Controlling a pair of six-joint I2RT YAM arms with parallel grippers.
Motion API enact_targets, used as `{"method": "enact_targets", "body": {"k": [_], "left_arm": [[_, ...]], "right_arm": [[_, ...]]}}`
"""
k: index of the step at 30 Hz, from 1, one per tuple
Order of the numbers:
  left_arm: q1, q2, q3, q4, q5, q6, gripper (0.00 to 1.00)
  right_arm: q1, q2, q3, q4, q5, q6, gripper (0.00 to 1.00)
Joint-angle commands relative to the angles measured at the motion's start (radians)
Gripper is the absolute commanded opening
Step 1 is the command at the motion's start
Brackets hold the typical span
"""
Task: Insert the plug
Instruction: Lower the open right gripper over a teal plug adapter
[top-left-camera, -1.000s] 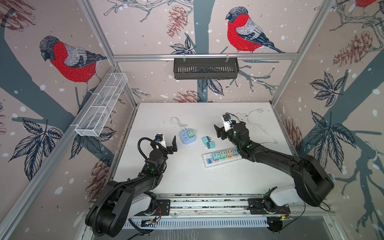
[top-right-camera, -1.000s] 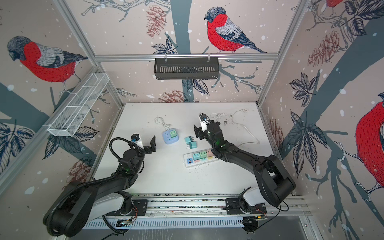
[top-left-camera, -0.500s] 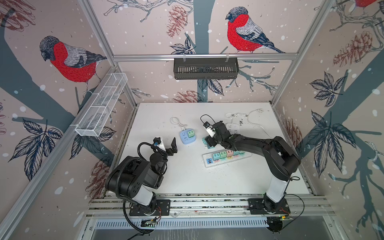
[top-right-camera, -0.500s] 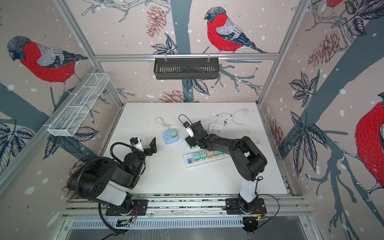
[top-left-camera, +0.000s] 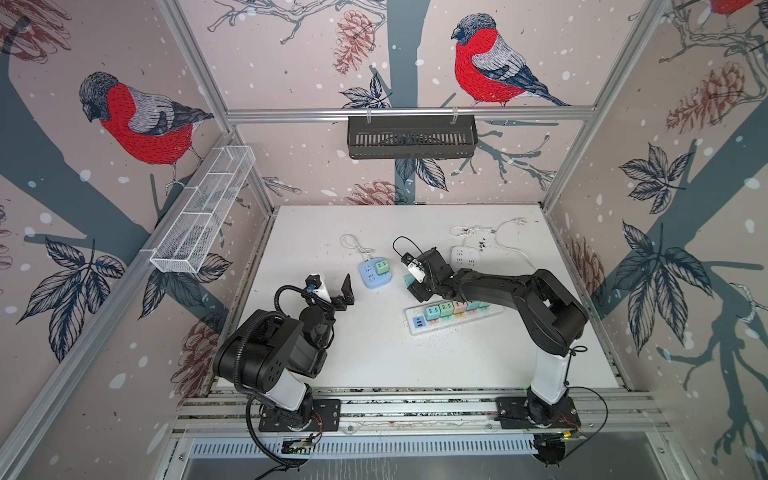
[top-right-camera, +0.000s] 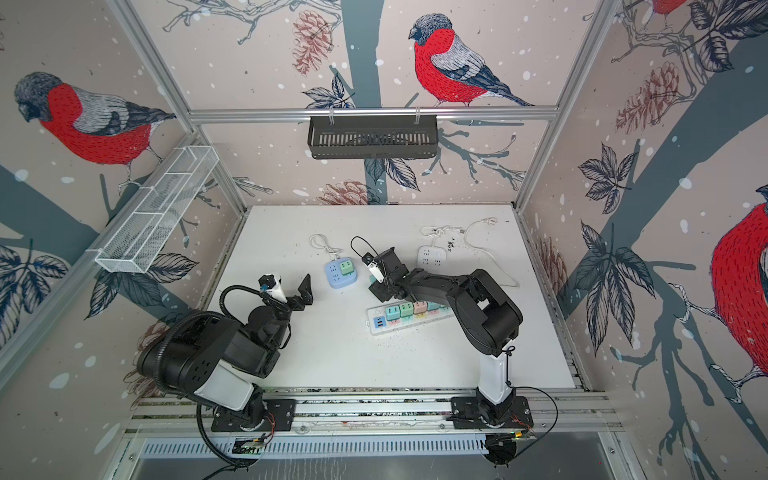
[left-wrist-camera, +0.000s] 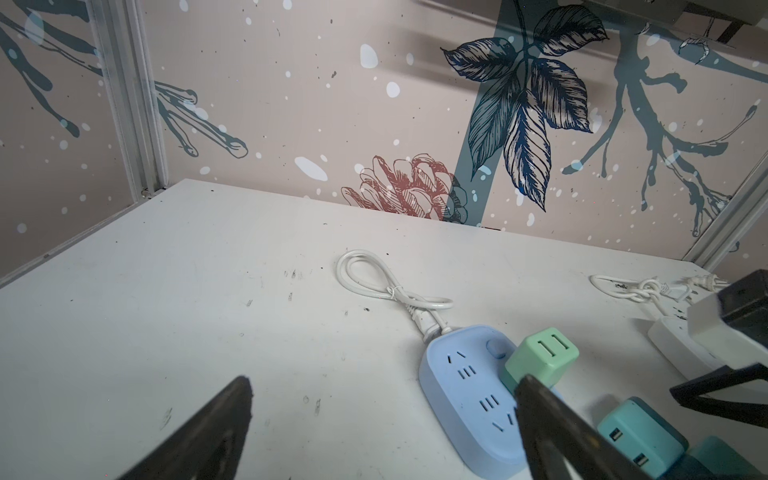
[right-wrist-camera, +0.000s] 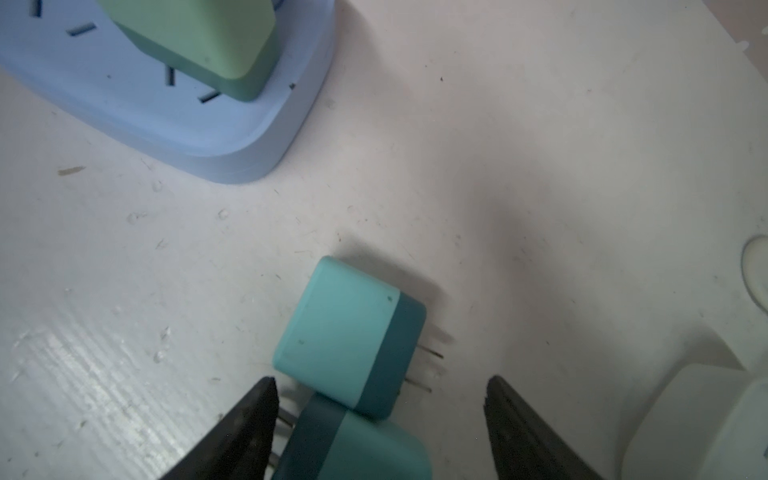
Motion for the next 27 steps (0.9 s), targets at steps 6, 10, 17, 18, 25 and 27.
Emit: {"method": "enact_targets", "body": {"k": [6,10,17,18,25,27], "left_arm": [[0.002,-0.012,0.018,0.139,0.029,0.006,0.98],[0.002,-0.009,0.018,0.144,0.034,0.008,0.98],[0.001,-0.009,0.018,0.146,0.043,0.009,0.98],[0.002,-0.009,0.018,0.146,0.044,0.009,0.98],[0.001,-0.009,0.018,0.146,0.049,0.009,0.98],[0.001,-0.007,0.017,0.149,0.049,0.010,0.98]], "right_arm": [[-0.031,0.026,0.041,0.013,0.019,0.032,0.79],[-0.053,0.055,0.078,0.011,0.014,0.051,0.79],[-0.081,0.141,0.167,0.001,-0.017,0.066,0.80],[-0.084,0.150,0.179,-0.001,-0.019,0.067,0.80],[-0.118,0.188,0.228,-0.017,-0.047,0.098,0.75],[-0.118,0.182,0.218,-0.018,-0.049,0.097,0.73]]}}
